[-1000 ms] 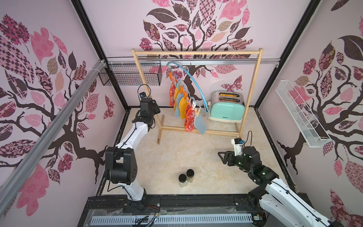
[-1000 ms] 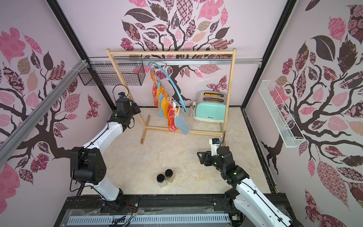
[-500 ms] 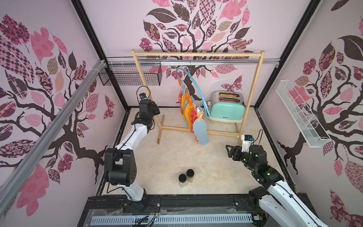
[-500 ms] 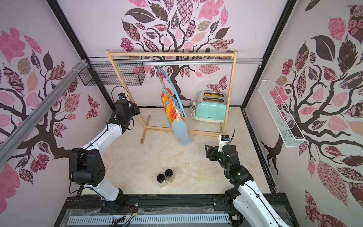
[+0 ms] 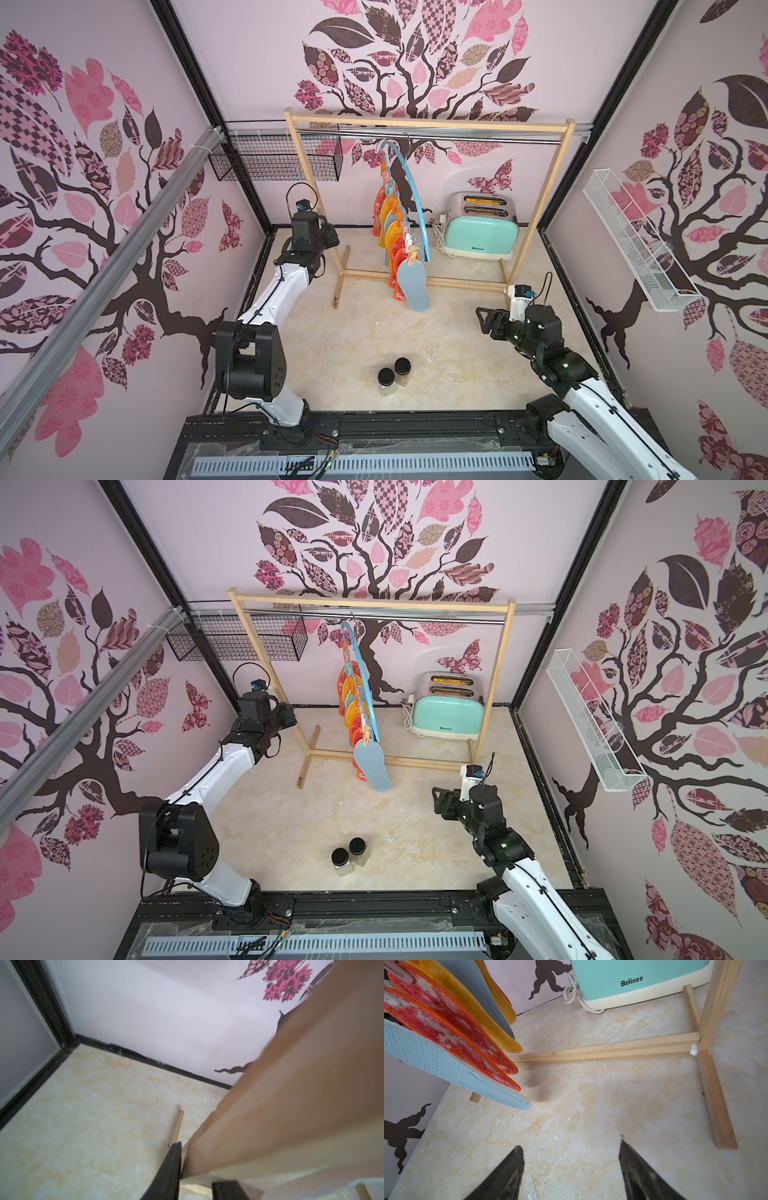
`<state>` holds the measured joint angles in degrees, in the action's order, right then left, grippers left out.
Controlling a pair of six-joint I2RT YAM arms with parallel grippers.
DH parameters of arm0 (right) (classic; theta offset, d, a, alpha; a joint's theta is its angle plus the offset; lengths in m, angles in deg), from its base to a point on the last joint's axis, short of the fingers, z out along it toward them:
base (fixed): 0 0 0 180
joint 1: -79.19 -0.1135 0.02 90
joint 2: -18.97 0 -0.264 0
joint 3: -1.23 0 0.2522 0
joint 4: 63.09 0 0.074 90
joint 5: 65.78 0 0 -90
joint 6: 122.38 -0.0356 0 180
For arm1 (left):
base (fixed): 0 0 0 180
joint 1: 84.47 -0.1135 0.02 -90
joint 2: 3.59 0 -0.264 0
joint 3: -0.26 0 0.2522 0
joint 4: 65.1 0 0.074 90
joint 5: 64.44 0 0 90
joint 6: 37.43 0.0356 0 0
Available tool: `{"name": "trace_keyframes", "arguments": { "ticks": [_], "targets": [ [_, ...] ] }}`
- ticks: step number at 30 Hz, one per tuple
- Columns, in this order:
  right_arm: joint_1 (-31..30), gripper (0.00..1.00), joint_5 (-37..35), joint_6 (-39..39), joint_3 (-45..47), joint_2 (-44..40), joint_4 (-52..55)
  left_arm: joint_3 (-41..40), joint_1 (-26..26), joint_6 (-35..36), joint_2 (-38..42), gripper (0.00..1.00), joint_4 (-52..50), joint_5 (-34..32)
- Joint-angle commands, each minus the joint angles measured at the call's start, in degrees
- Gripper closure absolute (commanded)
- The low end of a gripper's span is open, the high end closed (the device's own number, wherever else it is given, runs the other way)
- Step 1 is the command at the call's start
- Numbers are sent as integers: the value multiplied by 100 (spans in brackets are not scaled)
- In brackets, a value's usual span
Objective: Take the shoe insoles off the hanger
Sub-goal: Move the clothesline to the center of the board.
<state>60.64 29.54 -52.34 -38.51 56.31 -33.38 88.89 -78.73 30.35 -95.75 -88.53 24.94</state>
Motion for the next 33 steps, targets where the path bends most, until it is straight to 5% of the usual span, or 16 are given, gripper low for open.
{"name": "trace_keyframes", "arguments": {
  "ticks": [1,13,33],
  "targets": [
    [18,25,179,-50,4,31,-237,-94,19,-142,47,63,-695,343],
    [18,25,439,-51,33,123,-268,-67,28,-142,245,43,-1115,534],
    [18,25,957,-95,109,232,-522,-1602,152,-415,2090,41,-1650,445]
  ]
}}
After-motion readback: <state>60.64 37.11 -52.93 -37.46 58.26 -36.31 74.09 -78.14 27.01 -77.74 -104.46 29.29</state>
